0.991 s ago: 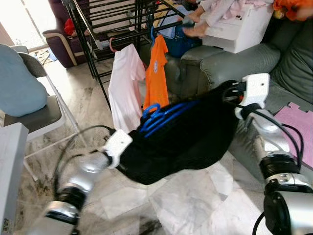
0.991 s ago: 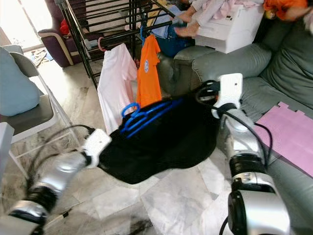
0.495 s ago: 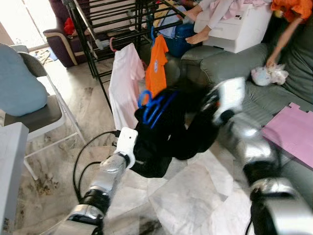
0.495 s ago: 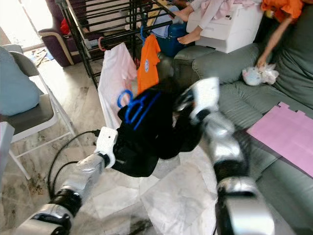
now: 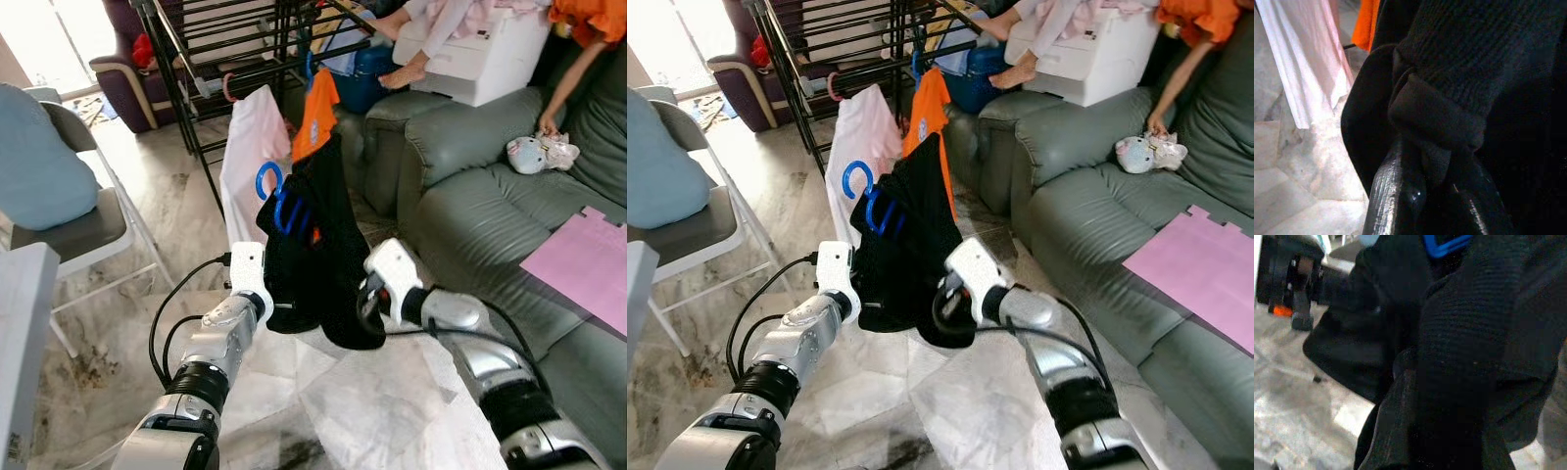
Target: Hang hanger
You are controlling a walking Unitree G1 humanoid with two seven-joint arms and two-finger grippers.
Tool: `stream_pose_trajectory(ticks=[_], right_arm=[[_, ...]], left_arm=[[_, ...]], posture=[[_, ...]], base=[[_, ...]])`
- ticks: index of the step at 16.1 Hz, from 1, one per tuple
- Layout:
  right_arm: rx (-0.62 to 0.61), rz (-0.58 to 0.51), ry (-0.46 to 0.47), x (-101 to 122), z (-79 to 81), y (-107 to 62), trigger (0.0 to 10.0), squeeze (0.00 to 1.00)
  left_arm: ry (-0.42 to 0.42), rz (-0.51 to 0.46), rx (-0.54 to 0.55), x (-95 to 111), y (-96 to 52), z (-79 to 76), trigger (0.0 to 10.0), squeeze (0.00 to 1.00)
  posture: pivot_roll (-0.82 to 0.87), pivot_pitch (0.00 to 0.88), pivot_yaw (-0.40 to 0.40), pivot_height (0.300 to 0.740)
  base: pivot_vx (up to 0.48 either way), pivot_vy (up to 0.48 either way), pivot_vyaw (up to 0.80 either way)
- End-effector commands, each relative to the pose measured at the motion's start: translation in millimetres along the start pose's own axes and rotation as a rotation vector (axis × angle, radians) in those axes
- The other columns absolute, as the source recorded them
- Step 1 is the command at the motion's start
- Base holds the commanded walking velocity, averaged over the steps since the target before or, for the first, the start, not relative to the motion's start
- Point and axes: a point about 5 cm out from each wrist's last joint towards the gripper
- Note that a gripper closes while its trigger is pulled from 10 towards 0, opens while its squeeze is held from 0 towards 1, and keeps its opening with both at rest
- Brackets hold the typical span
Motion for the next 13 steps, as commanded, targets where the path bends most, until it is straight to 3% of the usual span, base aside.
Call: stream_pose_trajectory(ticks=[1, 2, 4, 8, 12, 13], right_arm=[[-0.023, 0.022, -0.042, 0.4, 0.0, -0.5, 10.0, 0.0], [-0.069, 0.005, -0.065, 3.6, -6.8, -3.3, 10.0, 1.0], [-0.088, -0.013, -0.101, 8.5, -12.6, -8.7, 10.0, 1.0], [-0.07, 0.005, -0.157, 7.6, -13.0, -14.6, 10.0, 1.0], [0.033, 0.003, -0.182, 6.4, -1.7, -16.7, 10.0, 1.0], [0.07, -0.005, -0.206, 8.6, -0.6, -19.2, 10.0, 1.0]], left_arm=[[0.011, -0.113, 0.031, 33.0, -0.8, 11.4, 0.0, 0.0], [0.079, -0.121, 0.027, 35.1, -2.7, 14.9, 0.0, 0.0], [0.163, -0.13, 0.026, 37.5, -6.6, 24.0, 0.0, 0.0], [0.208, -0.132, 0.106, 46.7, -13.5, 53.9, 0.0, 0.0], [0.268, -0.158, 0.106, 55.3, -14.3, 58.0, 0.0, 0.0], [0.365, -0.17, 0.067, 56.6, -15.0, 55.5, 0.0, 0.0]], posture=[[-0.16, 0.0, 0.056, 0.74], [-0.16, 0.0, 0.056, 0.74], [-0.16, 0.0, 0.055, 0.74], [-0.16, 0.0, 0.057, 0.74], [-0.16, 0.0, 0.056, 0.74], [-0.16, 0.0, 0.057, 0.74]], base=[[0.0, 0.0, 0.0], [0.0, 0.0, 0.0], [0.0, 0.0, 0.0], [0.0, 0.0, 0.0], [0.0, 0.0, 0.0], [0.0, 0.0, 0.0]])
Point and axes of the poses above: a point about 5 cm out from each wrist's last joint towards the gripper, its own y axis pointing out of the wrist towards the gripper, its own x axis along the axis of the wrist's last joint, z = x × y, and after that the axes turned 6 degrees about y, right-handed
